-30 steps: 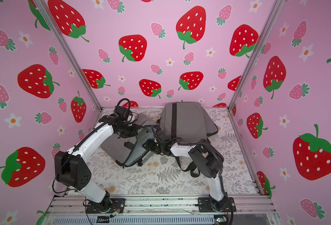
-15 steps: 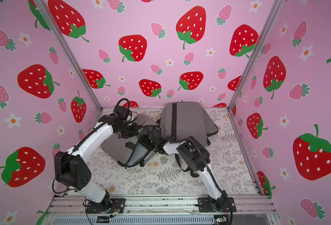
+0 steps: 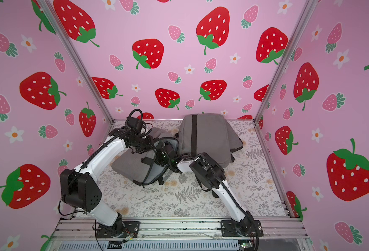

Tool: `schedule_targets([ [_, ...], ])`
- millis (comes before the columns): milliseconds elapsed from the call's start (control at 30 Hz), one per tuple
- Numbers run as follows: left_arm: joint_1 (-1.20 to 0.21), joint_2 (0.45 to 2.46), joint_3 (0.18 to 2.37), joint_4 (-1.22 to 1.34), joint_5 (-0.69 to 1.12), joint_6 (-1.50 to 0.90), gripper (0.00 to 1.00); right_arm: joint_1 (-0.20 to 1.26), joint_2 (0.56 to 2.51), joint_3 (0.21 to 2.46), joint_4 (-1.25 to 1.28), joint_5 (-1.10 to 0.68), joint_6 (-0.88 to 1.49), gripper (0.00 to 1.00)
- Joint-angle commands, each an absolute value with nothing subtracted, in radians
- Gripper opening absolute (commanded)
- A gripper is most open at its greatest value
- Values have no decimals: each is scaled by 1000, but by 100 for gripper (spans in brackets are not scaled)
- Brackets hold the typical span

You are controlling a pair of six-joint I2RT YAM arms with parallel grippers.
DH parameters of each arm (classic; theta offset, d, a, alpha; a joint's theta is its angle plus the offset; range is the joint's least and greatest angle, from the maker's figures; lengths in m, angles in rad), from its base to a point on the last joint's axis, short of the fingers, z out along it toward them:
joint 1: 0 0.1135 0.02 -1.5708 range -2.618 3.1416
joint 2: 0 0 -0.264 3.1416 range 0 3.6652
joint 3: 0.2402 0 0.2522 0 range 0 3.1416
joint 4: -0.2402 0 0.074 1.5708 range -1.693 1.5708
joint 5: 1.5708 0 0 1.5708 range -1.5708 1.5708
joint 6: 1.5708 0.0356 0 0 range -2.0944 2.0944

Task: Open the zippered laptop bag and take out the laptop
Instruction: Take out the laptop from the zippered laptop bag.

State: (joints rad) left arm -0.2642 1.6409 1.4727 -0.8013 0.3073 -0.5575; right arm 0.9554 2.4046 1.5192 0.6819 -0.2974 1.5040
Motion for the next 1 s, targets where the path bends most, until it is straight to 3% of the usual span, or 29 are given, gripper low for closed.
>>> schedule_targets([
  [0, -274, 1581, 1512, -791, 366, -561, 0, 958, 2386, 1529, 773, -304, 1565, 20],
  [200, -243, 1565, 1468, -812, 318, -515, 0, 951, 2276, 1456, 776, -292, 1467, 0],
  [967, -229, 1657, 1473, -905, 144, -359, 0, 881, 1811, 1040, 713, -284, 1175, 0],
])
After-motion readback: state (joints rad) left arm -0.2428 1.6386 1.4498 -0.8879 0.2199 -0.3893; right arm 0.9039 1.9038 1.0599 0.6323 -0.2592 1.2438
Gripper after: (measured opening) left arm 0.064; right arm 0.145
